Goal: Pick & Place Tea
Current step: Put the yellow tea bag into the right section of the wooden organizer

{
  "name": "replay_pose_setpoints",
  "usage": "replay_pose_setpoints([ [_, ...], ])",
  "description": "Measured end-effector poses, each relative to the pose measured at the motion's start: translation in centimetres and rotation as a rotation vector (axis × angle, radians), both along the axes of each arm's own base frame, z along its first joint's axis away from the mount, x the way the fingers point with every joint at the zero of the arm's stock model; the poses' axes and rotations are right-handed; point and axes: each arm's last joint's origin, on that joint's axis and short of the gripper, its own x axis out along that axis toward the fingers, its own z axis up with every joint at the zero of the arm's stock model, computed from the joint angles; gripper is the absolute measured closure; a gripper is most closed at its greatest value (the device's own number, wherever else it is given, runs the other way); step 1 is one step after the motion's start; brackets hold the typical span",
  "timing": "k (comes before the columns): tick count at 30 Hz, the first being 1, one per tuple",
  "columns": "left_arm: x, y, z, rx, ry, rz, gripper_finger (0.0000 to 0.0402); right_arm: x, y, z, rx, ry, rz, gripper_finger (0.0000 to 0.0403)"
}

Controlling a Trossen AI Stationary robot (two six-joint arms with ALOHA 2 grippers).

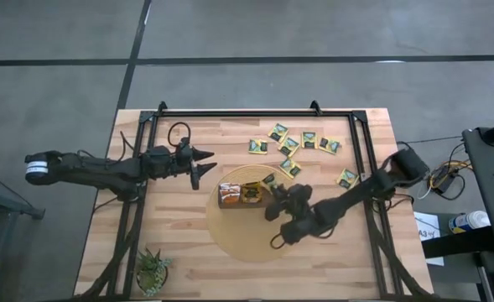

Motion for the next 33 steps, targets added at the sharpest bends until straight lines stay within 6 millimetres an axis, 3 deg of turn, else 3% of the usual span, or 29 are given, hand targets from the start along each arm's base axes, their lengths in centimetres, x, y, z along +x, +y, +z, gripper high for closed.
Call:
replay_pose_setpoints([
  [13,-1.2,-0.2,1.5,0.055,-0.070,-0.001,0.0212,3.0,2.3,-1.9,-0.053,-0.129,-0.107,0.0372],
  [26,-1.6,-0.3,1.4,0.100,-0.027,-0.006,0.0212,2.2,2.4,-3.4,0.020,-0.156,-0.178,0.0371],
  [33,-1.7,-0.3,1.4,0.106,-0.024,-0.006,0.0212,2.0,2.1,-3.3,0.024,-0.124,-0.179,0.0327],
])
